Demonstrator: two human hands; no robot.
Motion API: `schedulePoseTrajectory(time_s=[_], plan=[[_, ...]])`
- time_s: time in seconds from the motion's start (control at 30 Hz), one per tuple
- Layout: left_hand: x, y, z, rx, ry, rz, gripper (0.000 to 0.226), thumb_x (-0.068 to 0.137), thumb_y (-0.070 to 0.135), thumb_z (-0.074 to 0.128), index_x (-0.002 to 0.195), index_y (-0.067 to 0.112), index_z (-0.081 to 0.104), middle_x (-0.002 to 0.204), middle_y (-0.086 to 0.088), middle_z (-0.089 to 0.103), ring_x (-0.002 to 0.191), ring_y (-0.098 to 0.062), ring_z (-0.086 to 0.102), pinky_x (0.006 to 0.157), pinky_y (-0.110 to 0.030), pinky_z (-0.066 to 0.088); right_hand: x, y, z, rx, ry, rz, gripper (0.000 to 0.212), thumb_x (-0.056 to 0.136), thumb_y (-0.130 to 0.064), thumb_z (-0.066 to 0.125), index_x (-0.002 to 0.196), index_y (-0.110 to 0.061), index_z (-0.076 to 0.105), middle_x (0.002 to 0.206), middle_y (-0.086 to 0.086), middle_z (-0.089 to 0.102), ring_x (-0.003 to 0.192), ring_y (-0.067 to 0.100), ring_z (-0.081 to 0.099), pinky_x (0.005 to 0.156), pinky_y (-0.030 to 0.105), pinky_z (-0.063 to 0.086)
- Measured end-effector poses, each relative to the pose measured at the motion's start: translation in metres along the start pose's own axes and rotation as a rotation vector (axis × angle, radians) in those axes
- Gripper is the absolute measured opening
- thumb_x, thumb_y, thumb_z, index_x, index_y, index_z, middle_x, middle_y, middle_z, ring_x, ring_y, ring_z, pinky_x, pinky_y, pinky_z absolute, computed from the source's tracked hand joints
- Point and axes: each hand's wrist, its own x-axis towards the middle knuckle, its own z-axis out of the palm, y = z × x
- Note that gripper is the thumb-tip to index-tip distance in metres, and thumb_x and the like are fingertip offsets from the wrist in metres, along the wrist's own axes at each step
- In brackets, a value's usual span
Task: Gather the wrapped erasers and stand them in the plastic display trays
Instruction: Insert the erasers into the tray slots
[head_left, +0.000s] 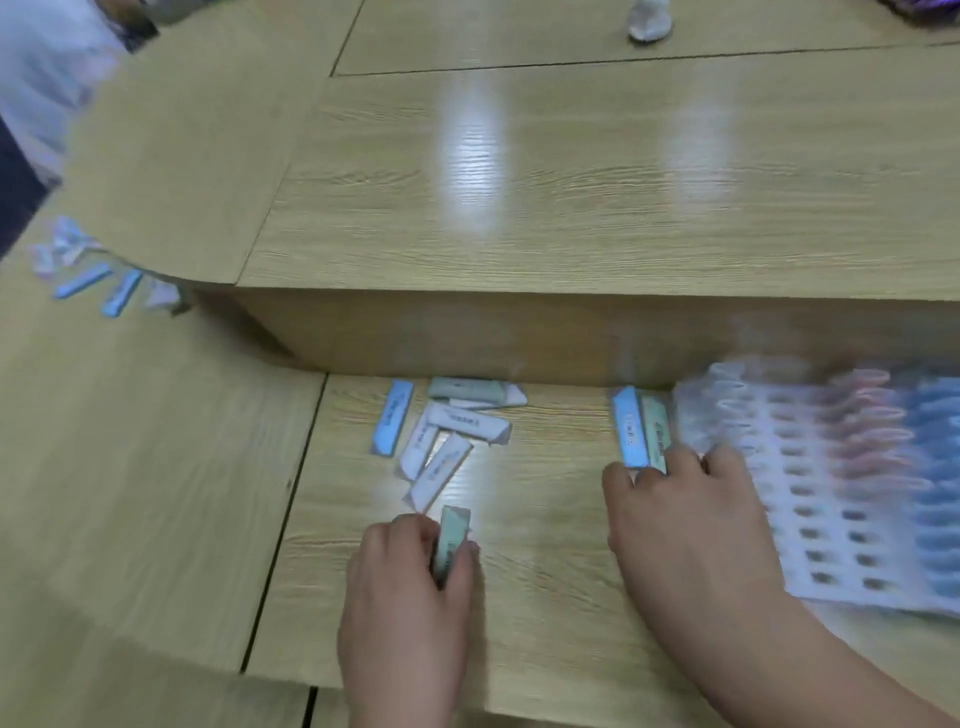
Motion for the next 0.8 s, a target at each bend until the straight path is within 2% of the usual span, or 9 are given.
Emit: schedulePoseTrajectory(time_s=[0.07,0.13,0.23,0.37,0.47,0.53,0.67,0.73,0.8], plan=[[0.002,0.003,0.0,-0.021,0.003,0.025,0.025,0.075,0.037,0.078,0.084,0.031,0.055,0.085,0.006,0.055,0.086,-0.025,0.06,0.068,-0.036,0.048,-0.001,-0.002,0.005,-0.014,0.032,0.026,0.028,0.053,0.001,0.057,0.076,-0.007,0.072,0.048,0.011,0.055,0.048,0.028,0.054,0.06,0.035,0.018],[0.004,0.006,0.0,-0.057,0.001,0.059,0.024,0.076,0.034,0.078,0.08,0.032,0.054,0.081,0.011,0.056,0.081,-0.02,0.06,0.063,-0.035,0.048,0.001,-0.006,0.006,0.03,0.059,0.047,0.04,0.051,0.002,0.065,0.09,-0.008,0.073,0.051,0.011,0.057,0.045,0.029,0.054,0.057,0.034,0.02],[0.01,0.011,-0.001,-0.198,-0.068,0.019,0.02,0.081,0.03,0.076,0.082,0.035,0.057,0.077,0.015,0.061,0.075,-0.005,0.059,0.062,-0.029,0.048,0.007,-0.012,0.006,0.103,0.038,0.028,0.042,0.038,-0.007,0.089,0.07,-0.014,0.062,0.052,0.005,0.054,0.044,0.027,0.054,0.055,0.03,0.023],[0.017,0.024,-0.01,-0.542,-0.185,-0.05,0.03,0.087,0.018,0.072,0.105,0.042,0.069,0.091,0.025,0.068,0.085,0.003,0.065,0.07,-0.011,0.048,0.005,-0.008,0.002,0.251,-0.045,-0.061,0.042,0.044,-0.018,0.093,0.069,-0.025,0.06,0.066,-0.005,0.052,0.049,0.02,0.054,0.052,0.027,0.027],[0.021,0.046,-0.022,-0.707,-0.234,-0.038,0.024,0.088,0.009,0.07,0.093,0.031,0.074,0.086,0.014,0.073,0.08,-0.001,0.068,0.068,-0.012,0.05,-0.004,0.01,-0.012,0.546,0.026,-0.074,0.014,0.081,-0.042,0.066,0.093,-0.036,0.063,0.088,-0.014,0.053,0.062,0.013,0.06,0.048,0.028,0.044],[0.022,0.065,-0.03,-0.775,-0.228,-0.004,0.019,0.087,0.008,0.071,0.085,0.027,0.074,0.08,0.007,0.073,0.074,-0.007,0.067,0.066,-0.018,0.051,-0.01,0.032,-0.027,0.763,0.049,-0.06,0.026,0.09,-0.047,0.046,0.108,-0.042,0.064,0.094,-0.021,0.053,0.077,0.002,0.06,0.062,0.022,0.048],[0.014,0.115,-0.036,-0.861,-0.218,0.098,0.006,0.08,0.025,0.076,0.083,0.03,0.076,0.078,0.006,0.071,0.072,-0.013,0.063,0.067,-0.026,0.05,-0.028,0.099,-0.048,0.955,0.124,0.036,0.038,0.096,-0.016,0.05,0.114,-0.046,0.067,0.102,-0.022,0.056,0.094,-0.001,0.058,0.072,0.004,0.041],[0.005,0.145,-0.032,-0.913,-0.23,0.166,0.013,0.072,0.033,0.075,0.085,0.031,0.076,0.079,-0.001,0.072,0.071,-0.014,0.064,0.066,-0.027,0.052,-0.04,0.136,-0.052,0.896,0.126,0.106,0.053,0.094,-0.005,0.048,0.117,-0.051,0.063,0.106,-0.024,0.059,0.096,-0.002,0.059,0.073,0.003,0.042],[-0.006,0.17,-0.02,-0.981,-0.286,0.21,0.012,0.074,0.03,0.074,0.086,0.028,0.075,0.076,-0.006,0.071,0.066,-0.009,0.062,0.061,-0.019,0.051,-0.052,0.17,-0.049,0.86,0.164,0.177,0.052,0.09,-0.012,0.052,0.114,-0.057,0.059,0.1,-0.024,0.065,0.089,0.001,0.063,0.072,0.011,0.046]])
